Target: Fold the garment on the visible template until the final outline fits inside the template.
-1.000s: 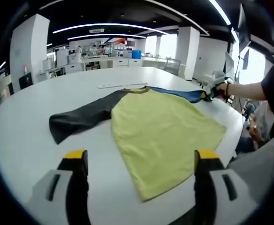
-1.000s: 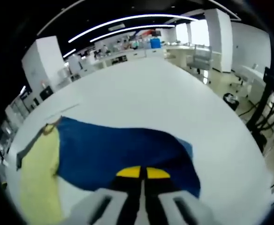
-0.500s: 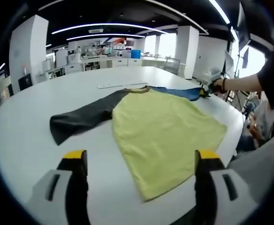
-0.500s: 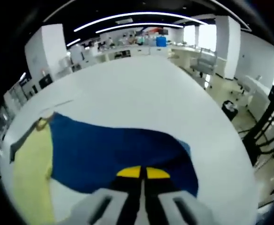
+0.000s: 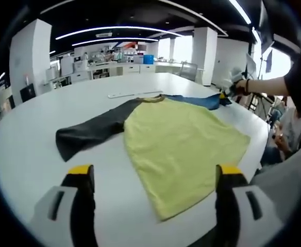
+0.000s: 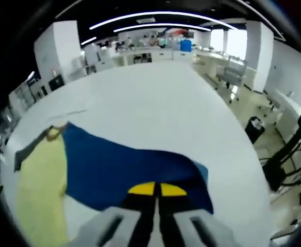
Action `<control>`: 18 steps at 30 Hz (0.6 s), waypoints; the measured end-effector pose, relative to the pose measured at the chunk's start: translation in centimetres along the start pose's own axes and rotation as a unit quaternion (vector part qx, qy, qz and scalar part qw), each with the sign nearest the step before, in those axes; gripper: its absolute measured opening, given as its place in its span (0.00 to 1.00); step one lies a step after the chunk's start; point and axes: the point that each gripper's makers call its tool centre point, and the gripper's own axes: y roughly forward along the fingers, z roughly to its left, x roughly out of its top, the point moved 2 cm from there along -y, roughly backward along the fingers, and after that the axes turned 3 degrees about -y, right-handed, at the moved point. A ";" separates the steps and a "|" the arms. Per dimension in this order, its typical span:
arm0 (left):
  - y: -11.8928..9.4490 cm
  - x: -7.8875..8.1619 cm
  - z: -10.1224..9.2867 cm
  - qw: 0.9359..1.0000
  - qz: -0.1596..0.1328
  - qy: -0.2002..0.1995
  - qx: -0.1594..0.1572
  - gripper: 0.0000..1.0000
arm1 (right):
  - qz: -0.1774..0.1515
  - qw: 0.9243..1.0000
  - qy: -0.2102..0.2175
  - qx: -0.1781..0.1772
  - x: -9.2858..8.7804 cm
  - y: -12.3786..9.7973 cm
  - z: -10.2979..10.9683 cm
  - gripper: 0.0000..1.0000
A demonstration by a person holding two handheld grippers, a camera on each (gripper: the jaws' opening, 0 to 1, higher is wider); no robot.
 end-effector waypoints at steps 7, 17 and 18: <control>-0.3 -0.1 0.0 1.000 0.003 0.001 -0.006 0.97 | -0.010 1.000 -0.019 0.006 1.5 -1.3 1.0 0.00; -0.9 -0.3 -0.1 1.000 0.003 0.001 -0.005 0.97 | -0.026 0.997 -0.068 0.012 4.1 -2.4 3.0 0.00; -0.9 -0.3 -0.1 1.000 0.003 0.000 -0.005 0.97 | -0.028 0.997 -0.072 0.012 4.2 -2.7 3.3 0.00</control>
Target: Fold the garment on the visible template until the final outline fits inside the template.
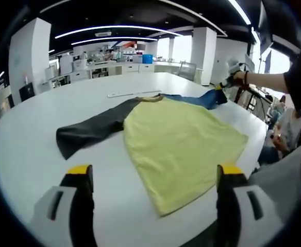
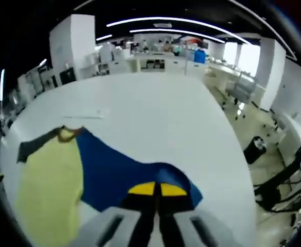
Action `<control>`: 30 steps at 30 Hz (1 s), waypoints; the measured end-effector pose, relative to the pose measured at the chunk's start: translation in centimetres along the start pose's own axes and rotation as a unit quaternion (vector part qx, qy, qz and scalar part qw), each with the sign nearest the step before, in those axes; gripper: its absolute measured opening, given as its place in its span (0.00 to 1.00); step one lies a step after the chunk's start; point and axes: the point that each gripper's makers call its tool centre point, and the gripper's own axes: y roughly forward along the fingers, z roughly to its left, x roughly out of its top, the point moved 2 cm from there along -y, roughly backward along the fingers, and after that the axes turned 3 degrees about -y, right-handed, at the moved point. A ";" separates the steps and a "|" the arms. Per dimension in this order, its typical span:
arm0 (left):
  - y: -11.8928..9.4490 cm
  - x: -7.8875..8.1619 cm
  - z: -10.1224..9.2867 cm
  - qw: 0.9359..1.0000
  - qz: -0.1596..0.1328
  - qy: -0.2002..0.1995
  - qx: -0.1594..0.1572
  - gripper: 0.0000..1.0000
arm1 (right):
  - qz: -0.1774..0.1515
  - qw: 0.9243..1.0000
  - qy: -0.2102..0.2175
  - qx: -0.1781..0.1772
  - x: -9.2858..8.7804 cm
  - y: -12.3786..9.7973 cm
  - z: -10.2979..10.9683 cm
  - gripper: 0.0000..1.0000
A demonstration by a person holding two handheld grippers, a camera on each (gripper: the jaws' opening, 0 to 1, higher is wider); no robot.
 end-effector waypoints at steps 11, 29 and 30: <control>-0.5 -0.2 0.0 1.000 -0.002 -0.004 0.001 0.97 | -0.012 0.999 -0.031 0.013 2.4 -0.8 2.5 0.00; -0.8 -0.4 0.1 1.000 0.000 -0.005 0.003 0.96 | -0.037 0.994 -0.087 0.047 6.4 -1.0 8.2 0.00; -0.9 -0.4 0.1 1.000 0.000 -0.005 0.004 0.96 | -0.039 0.994 -0.089 0.049 6.6 -1.1 8.6 0.00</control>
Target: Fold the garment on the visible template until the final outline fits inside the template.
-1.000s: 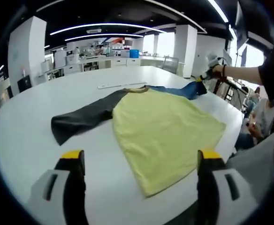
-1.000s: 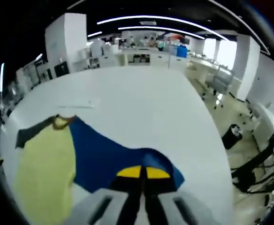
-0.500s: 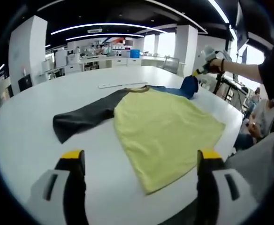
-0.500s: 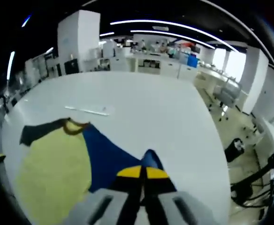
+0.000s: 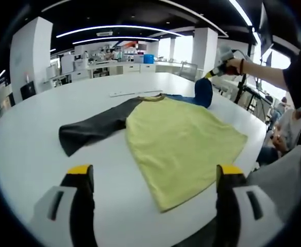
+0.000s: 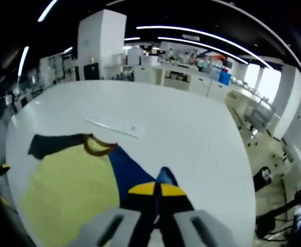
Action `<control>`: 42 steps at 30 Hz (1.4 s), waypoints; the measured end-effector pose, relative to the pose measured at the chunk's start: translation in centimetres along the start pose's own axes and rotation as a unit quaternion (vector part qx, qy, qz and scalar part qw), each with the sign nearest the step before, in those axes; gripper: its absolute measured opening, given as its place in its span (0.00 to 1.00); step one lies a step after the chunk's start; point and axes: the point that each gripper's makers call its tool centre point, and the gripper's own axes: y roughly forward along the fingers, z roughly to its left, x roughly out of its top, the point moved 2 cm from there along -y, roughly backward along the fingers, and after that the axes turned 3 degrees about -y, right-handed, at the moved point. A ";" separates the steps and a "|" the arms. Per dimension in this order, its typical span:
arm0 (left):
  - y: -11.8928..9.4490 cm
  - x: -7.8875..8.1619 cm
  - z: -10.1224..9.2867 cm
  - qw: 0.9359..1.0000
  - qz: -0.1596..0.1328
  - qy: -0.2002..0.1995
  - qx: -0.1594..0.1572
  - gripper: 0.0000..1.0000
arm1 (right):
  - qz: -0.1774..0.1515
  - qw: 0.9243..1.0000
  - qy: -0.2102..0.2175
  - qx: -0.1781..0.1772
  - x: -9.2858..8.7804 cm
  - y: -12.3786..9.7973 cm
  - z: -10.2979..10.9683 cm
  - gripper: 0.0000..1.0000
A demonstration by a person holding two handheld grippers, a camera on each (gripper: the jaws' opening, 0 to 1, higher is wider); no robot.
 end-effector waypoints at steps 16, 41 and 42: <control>-0.1 -0.2 0.5 1.000 0.000 -0.005 0.005 0.95 | -0.021 0.997 -0.061 0.031 3.9 1.1 5.5 0.00; -0.3 -1.1 0.9 1.000 0.009 -0.015 0.010 0.94 | -0.012 0.987 -0.133 0.090 4.2 2.6 14.3 0.00; -0.3 -1.2 0.9 1.000 0.010 -0.018 0.009 0.94 | -0.012 0.986 -0.139 0.092 4.4 3.1 14.3 0.00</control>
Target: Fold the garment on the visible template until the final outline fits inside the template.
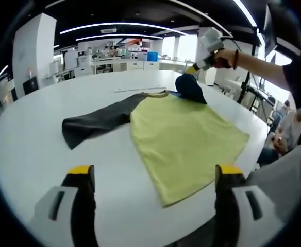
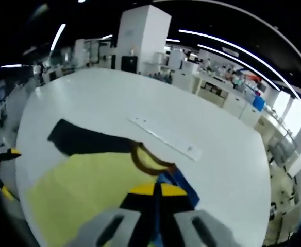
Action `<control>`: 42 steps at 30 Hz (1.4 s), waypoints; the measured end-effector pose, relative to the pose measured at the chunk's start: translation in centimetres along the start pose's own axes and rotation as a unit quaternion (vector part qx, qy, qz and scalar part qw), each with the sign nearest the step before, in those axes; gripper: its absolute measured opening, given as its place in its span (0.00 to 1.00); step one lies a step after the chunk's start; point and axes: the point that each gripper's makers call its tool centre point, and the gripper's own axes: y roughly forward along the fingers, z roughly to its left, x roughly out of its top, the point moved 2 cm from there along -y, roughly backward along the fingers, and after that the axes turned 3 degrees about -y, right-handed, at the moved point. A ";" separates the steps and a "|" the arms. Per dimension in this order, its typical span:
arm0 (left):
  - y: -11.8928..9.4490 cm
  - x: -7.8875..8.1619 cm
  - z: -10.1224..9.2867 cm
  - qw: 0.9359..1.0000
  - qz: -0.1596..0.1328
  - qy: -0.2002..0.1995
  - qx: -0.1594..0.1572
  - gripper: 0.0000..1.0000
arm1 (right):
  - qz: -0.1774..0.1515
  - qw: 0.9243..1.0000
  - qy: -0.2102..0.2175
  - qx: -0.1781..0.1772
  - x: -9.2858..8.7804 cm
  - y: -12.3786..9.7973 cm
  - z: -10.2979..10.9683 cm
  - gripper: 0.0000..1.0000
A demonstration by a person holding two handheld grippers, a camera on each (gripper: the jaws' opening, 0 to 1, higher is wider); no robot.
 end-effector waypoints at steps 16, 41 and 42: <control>-0.2 -0.4 0.0 1.000 0.007 -0.001 0.001 0.94 | 0.054 0.996 -0.070 0.030 -3.2 3.9 6.4 0.00; -0.4 -0.7 -0.1 1.000 0.011 -0.002 0.003 0.94 | 0.087 0.995 -0.033 0.043 -8.2 6.7 10.5 0.00; -0.4 -0.7 -0.1 1.000 0.011 -0.003 0.003 0.94 | 0.086 0.995 -0.032 0.044 -8.2 6.6 10.6 0.00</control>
